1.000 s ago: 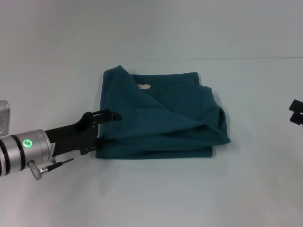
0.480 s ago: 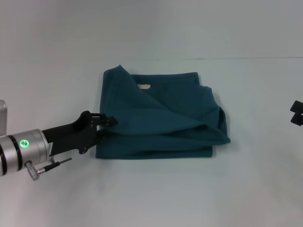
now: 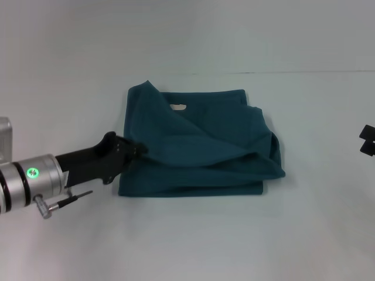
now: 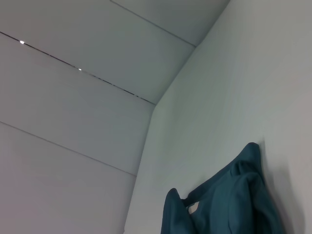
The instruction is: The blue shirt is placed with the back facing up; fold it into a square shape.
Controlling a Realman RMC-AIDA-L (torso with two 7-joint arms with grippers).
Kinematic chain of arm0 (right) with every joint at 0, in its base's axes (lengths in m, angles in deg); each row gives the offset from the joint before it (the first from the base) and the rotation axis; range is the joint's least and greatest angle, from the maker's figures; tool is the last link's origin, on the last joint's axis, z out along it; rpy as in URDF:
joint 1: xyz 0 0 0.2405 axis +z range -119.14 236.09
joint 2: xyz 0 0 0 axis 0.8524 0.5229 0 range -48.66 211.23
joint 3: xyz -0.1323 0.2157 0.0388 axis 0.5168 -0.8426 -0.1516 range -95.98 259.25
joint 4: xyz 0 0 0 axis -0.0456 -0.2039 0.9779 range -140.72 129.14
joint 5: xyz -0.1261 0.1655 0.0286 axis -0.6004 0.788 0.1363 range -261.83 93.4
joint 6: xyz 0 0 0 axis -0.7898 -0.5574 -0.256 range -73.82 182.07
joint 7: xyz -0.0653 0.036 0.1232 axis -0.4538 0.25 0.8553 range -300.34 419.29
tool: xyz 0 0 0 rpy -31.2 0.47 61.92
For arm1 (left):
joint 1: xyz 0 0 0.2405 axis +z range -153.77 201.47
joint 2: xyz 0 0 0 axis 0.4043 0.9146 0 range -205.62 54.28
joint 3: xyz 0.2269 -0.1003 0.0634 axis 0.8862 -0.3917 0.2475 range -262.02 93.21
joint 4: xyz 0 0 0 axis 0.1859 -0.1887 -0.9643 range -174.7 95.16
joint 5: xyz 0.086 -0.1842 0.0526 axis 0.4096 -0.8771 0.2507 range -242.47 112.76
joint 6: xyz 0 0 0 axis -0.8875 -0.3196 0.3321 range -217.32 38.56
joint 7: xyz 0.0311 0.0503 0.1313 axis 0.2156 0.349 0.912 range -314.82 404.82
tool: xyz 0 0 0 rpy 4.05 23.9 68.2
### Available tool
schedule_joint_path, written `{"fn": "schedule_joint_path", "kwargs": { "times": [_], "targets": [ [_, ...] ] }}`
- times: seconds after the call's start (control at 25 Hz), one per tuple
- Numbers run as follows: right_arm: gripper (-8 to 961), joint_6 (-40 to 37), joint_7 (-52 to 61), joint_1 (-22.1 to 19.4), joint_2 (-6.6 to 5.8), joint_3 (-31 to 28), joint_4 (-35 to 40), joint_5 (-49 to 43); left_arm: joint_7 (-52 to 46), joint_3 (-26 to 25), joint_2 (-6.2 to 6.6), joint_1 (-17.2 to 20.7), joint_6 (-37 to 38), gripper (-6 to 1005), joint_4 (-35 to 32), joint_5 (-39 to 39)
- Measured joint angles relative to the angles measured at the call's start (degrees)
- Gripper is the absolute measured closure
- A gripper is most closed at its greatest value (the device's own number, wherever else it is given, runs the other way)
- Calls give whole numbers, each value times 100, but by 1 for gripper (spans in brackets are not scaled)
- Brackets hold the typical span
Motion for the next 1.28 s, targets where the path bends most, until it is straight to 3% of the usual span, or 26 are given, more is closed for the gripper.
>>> {"fn": "schedule_joint_path", "kwargs": {
  "times": [0.04,0.44,0.88,1.28],
  "targets": [
    [312,1,0,-1,0,0,0,0,51,-2,0,-21,73,972,-4,-96],
    [313,1,0,-3,6,14,0,0,129,-14,70,-608,194,950,41,-621],
    [313,9,0,51,9,29,0,0,369,-13,-150,-1195,-318,926,283,-1238],
    [312,1,0,58,9,41,0,0,683,60,-175,-1665,-728,904,776,-1729]
  ]
}}
